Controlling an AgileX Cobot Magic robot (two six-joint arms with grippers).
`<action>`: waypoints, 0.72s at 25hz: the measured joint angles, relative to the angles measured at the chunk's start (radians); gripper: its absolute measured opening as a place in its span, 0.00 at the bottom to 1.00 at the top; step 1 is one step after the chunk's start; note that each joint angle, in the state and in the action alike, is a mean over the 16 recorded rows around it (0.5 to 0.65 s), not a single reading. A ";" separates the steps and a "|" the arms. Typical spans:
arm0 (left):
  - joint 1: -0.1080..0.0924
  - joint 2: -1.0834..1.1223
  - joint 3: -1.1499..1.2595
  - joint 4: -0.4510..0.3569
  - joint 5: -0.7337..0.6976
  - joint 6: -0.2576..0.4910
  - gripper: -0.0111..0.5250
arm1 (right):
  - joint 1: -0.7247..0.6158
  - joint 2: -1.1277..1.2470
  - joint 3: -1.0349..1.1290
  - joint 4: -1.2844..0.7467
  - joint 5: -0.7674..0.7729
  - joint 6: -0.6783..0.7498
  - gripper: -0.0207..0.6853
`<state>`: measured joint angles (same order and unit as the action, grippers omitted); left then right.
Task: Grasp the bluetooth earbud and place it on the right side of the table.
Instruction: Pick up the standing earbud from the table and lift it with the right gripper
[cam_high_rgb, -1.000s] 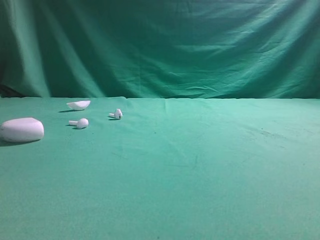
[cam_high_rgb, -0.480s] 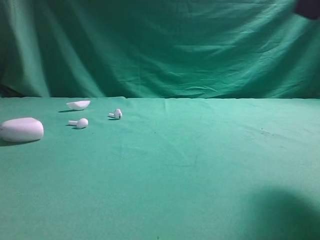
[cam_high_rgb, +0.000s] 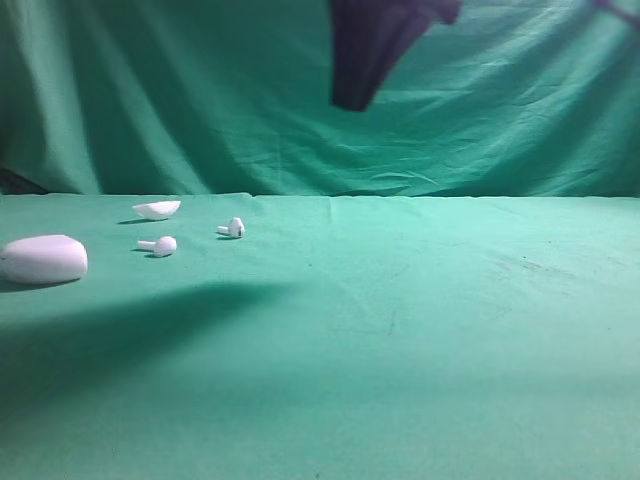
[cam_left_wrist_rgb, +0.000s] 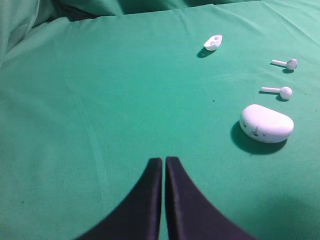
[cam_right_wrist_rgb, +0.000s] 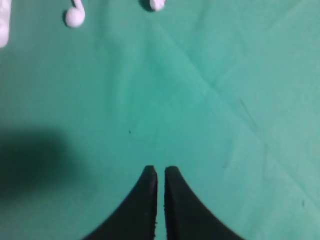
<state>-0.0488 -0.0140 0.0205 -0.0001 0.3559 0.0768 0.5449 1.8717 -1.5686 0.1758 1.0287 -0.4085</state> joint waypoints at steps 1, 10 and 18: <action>0.000 0.000 0.000 0.000 0.000 0.000 0.02 | 0.011 0.042 -0.051 -0.006 0.012 0.012 0.19; 0.000 0.000 0.000 0.000 0.000 0.000 0.02 | 0.055 0.358 -0.441 -0.018 0.109 0.108 0.45; 0.000 0.000 0.000 0.000 0.000 0.000 0.02 | 0.056 0.511 -0.612 -0.004 0.125 0.149 0.58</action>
<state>-0.0488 -0.0140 0.0205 0.0000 0.3559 0.0768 0.6013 2.3827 -2.1806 0.1715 1.1535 -0.2593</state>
